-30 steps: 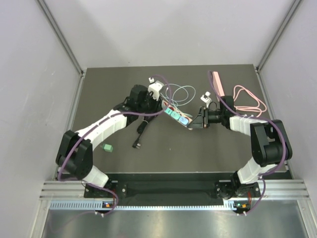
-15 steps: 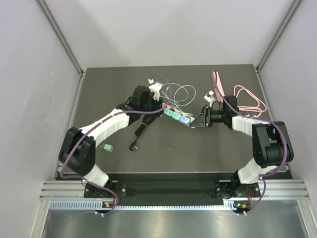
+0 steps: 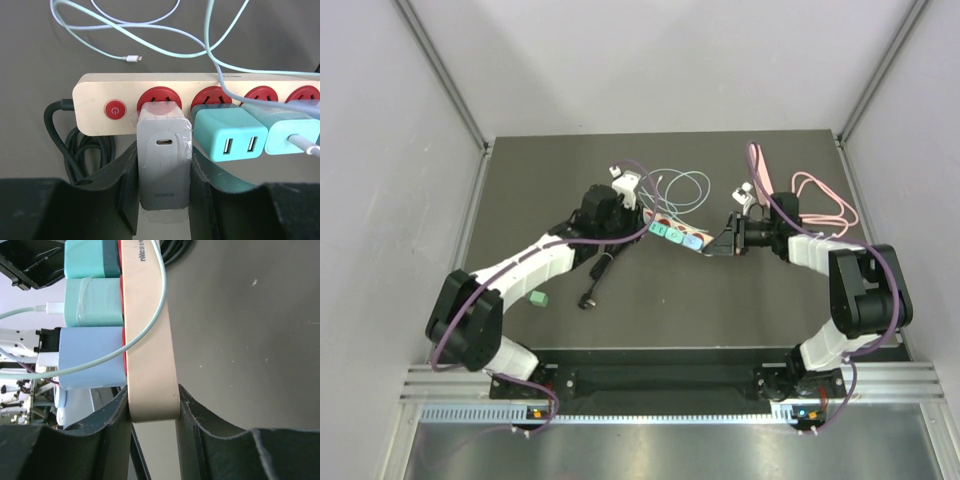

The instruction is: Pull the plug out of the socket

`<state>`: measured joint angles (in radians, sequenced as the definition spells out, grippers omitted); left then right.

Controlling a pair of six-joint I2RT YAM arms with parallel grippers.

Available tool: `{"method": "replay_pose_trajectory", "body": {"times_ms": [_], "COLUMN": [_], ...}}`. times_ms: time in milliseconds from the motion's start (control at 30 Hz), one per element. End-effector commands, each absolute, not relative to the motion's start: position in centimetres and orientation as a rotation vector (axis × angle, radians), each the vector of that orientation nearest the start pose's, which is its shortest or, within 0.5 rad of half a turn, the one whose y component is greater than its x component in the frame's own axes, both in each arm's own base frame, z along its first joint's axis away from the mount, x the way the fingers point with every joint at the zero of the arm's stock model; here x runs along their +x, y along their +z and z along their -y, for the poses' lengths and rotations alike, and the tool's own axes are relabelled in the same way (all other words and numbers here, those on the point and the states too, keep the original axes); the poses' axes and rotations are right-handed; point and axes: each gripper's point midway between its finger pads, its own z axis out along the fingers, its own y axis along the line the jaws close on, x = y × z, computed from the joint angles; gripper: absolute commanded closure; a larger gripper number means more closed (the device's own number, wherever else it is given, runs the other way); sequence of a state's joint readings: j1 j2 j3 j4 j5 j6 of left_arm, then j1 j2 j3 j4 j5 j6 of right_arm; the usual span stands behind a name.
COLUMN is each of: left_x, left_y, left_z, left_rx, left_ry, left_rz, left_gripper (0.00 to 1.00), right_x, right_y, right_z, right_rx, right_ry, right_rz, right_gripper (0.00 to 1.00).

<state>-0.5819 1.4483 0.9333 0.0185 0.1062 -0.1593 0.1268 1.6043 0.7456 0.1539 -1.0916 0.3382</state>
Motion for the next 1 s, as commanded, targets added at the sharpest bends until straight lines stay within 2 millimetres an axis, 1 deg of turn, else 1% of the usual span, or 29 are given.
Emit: {"method": "replay_pose_trajectory", "body": {"times_ms": [0,33,100,167,200,233,333,400,433,467,500,533,567,600,667,700,767,867,900,967], "left_x": [34.3,34.2,34.1,34.4,34.2,34.4,34.6,34.8,35.1,35.4,35.2,35.2,35.3,35.3,35.1,34.9,34.7,34.6,34.7,34.8], "left_y": [21.5,20.8,20.1,20.8,20.6,21.1,21.7,21.2,21.4,21.8,20.9,21.3,21.2,20.8,21.0,20.7,20.9,20.9,21.3,21.0], "left_z": [30.8,30.8,31.4,31.8,31.7,31.7,31.5,30.8,30.2,30.0,29.5,29.0,28.6,28.4,28.0,28.0,27.8,27.9,27.9,27.6], "left_rx": [0.400,0.359,0.275,0.217,0.215,0.216,0.307,0.373,0.377,0.417,0.430,0.427,0.440,0.446,0.462,0.473,0.479,0.489,0.490,0.483], "left_ry": [-0.876,-0.890,-0.955,-1.001,-1.006,-1.002,-0.957,-0.875,-0.829,-0.794,-0.767,-0.744,-0.709,-0.695,-0.676,-0.678,-0.672,-0.675,-0.677,-0.655], "left_rz": [-2.028,-2.078,-2.123,-2.084,-2.075,-2.054,-2.003,-1.981,-1.958,-1.908,-1.904,-1.876,-1.856,-1.832,-1.792,-1.774,-1.745,-1.745,-1.741,-1.764], "left_gripper": [1.00,1.00,1.00,1.00,1.00,1.00,1.00,1.00,1.00,1.00,1.00,1.00,1.00,1.00,1.00,1.00,1.00,1.00,1.00,1.00], "right_x": [33.0,33.0,33.0,33.0,33.0,33.0,33.0,33.1,33.1,33.1,33.1,33.2,33.1,33.2,33.2,33.2,33.2,33.2,33.2,33.2], "right_y": [10.3,10.3,10.3,10.3,10.3,10.4,10.4,10.5,10.4,10.4,10.4,10.4,10.3,10.4,10.2,10.2,10.1,10.0,10.0,9.8], "right_z": [-18.6,-18.6,-18.6,-18.5,-18.5,-18.5,-18.5,-18.4,-18.4,-18.3,-18.3,-18.3,-18.2,-18.2,-18.1,-18.1,-18.1,-18.1,-18.1,-18.1], "right_rx": [-0.327,-0.326,-0.324,-0.321,-0.321,-0.320,-0.318,-0.311,-0.311,-0.303,-0.303,-0.301,-0.298,-0.296,-0.293,-0.291,-0.291,-0.290,-0.291,-0.290], "right_ry": [1.286,1.287,1.291,1.291,1.293,1.292,1.295,1.298,1.299,1.298,1.298,1.298,1.299,1.297,1.298,1.300,1.300,1.296,1.298,1.298], "right_rz": [-2.125,-2.125,-2.126,-2.126,-2.126,-2.124,-2.123,-2.122,-2.124,-2.125,-2.125,-2.124,-2.126,-2.124,-2.128,-2.128,-2.130,-2.133,-2.133,-2.136], "right_gripper": [1.00,1.00,1.00,1.00,1.00,1.00,1.00,1.00,1.00,1.00,1.00,1.00,1.00,1.00,1.00,1.00,1.00,1.00,1.00,1.00]}}
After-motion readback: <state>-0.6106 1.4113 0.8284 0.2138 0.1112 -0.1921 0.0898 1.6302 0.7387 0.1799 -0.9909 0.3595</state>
